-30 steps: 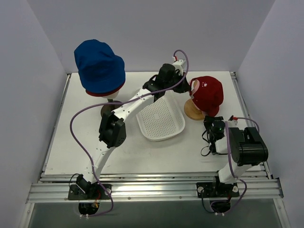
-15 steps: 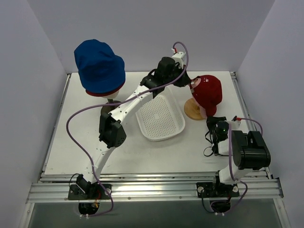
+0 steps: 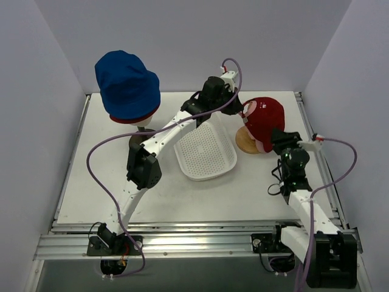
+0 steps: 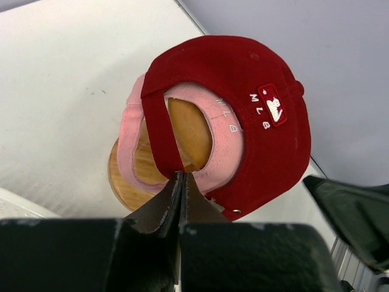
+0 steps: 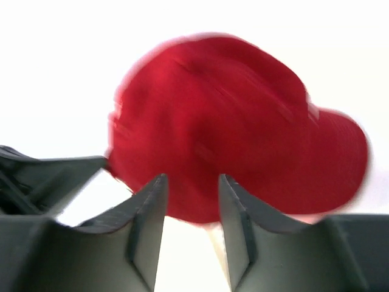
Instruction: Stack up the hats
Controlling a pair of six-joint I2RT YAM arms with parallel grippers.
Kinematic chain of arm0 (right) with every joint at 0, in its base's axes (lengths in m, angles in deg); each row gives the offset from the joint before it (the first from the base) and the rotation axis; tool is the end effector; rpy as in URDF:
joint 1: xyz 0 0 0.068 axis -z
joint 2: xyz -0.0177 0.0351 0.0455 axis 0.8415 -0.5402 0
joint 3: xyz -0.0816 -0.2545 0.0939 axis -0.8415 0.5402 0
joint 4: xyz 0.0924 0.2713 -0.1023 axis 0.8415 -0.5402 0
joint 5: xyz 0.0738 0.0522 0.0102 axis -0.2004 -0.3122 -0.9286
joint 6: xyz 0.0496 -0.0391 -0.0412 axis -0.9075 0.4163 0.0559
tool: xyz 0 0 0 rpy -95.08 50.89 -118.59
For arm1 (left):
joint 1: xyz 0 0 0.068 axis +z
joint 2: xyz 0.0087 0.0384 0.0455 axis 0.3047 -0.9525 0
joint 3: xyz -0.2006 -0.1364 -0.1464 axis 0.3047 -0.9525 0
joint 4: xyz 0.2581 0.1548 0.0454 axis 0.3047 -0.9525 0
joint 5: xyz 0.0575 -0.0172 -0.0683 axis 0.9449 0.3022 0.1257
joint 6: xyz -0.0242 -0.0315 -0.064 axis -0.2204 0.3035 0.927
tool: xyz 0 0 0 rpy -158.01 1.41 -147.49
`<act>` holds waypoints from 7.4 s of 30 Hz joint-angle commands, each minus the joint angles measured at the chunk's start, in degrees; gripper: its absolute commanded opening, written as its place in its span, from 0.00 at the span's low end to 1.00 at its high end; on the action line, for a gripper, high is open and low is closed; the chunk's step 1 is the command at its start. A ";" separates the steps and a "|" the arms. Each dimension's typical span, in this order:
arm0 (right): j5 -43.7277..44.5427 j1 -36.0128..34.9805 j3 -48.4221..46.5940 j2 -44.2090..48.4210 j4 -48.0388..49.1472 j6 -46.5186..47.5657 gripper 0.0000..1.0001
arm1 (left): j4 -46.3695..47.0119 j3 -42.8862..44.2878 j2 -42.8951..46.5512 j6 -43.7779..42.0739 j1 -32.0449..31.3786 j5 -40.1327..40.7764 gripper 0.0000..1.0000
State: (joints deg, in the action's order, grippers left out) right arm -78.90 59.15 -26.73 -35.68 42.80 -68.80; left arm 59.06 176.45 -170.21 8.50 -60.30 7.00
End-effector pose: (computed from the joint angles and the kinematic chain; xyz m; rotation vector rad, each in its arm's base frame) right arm 0.2582 -0.0111 0.2249 0.6571 1.2302 0.6948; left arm 0.4612 -0.4441 0.3337 0.4909 1.9381 -1.0072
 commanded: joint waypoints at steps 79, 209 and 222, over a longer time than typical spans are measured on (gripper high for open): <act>-9.91 6.77 -45.80 -18.79 -40.67 25.25 0.00 | 5.28 -2.60 4.07 0.36 -0.32 -1.16 0.02; -22.12 6.33 -21.71 -5.34 -27.22 17.17 0.46 | 15.29 -16.38 9.77 -1.66 2.93 0.95 0.78; -21.34 7.38 -28.56 -1.82 -35.64 17.78 0.45 | 24.96 -41.69 26.99 -7.46 0.56 0.24 0.84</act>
State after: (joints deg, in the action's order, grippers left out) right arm -100.23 65.95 -49.92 -39.81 9.20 -51.34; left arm 79.21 139.86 -146.80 4.02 -57.99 6.78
